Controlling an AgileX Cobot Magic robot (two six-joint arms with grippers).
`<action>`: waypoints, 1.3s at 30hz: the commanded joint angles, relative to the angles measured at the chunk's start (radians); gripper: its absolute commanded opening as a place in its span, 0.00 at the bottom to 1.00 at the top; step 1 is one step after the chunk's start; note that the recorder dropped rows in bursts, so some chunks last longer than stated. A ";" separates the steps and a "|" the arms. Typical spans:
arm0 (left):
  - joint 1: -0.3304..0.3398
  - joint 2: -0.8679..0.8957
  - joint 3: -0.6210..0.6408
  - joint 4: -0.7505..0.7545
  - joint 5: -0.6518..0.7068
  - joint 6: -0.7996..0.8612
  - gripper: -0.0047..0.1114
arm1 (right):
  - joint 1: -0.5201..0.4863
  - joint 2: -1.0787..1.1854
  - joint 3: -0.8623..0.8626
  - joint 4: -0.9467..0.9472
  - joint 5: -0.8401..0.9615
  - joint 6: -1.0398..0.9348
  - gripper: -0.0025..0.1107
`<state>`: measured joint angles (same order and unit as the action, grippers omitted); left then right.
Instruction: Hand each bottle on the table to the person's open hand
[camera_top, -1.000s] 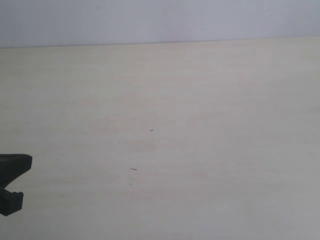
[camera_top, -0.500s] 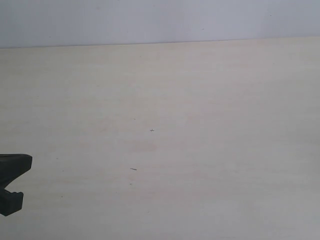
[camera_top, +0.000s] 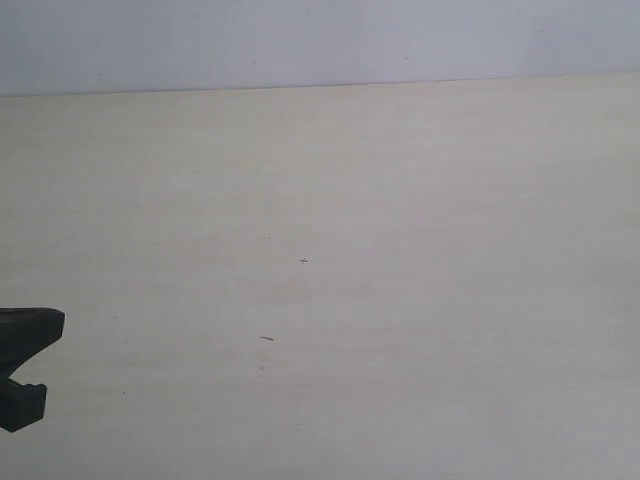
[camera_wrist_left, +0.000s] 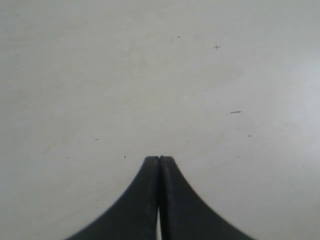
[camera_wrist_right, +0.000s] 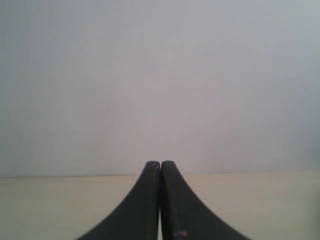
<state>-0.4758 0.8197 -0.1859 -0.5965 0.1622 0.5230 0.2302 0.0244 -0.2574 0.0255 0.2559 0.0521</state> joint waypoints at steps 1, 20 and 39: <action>0.003 -0.006 0.000 0.002 -0.003 0.000 0.04 | -0.005 -0.024 0.077 -0.009 -0.026 -0.009 0.02; 0.003 -0.006 0.000 0.002 -0.003 0.000 0.04 | -0.005 -0.024 0.257 0.002 0.008 -0.025 0.02; 0.003 -0.006 0.000 0.002 -0.003 0.000 0.04 | -0.005 -0.024 0.257 0.002 0.008 -0.023 0.02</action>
<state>-0.4758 0.8197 -0.1859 -0.5965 0.1622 0.5230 0.2302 0.0059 -0.0044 0.0279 0.2647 0.0349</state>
